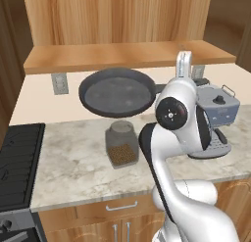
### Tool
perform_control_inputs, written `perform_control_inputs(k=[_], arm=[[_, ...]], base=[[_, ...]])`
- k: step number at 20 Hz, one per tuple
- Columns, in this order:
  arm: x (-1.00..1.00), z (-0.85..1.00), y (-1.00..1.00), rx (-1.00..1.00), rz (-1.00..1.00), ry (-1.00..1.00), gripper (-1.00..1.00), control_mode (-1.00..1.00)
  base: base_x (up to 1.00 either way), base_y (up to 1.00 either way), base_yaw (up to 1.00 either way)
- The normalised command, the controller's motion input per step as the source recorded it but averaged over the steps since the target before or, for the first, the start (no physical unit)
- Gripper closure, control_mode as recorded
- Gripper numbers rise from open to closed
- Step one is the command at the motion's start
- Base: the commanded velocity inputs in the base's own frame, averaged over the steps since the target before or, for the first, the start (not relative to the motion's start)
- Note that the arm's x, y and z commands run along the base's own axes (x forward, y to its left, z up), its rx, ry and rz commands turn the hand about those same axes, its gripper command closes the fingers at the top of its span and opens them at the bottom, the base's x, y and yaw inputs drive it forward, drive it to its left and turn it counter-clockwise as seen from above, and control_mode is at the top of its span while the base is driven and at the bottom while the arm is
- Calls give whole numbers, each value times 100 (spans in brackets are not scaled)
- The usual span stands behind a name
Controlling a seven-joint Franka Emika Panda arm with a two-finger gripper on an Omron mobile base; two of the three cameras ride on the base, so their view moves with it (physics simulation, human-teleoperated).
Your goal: Pick the pan from the cabinet and place it on the stove. Then turn on the stove burner for the pan.
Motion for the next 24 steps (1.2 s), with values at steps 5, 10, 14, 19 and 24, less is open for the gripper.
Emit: perform_control_inputs(k=[5, 10, 14, 19, 24], arm=[[-25, -11, -1, 0, 0, -2, 100, 100], [0, 0, 0, 0, 0, 0, 100, 100], [0, 0, 0, 0, 0, 0, 100, 100], [0, 0, 0, 0, 0, 0, 100, 100], [0, 0, 0, 0, 0, 0, 100, 100]], base=[[-34, -1, 0], [-91, 0, -3], [-81, 0, -3], [-59, 13, -4], [-47, 30, -5]])
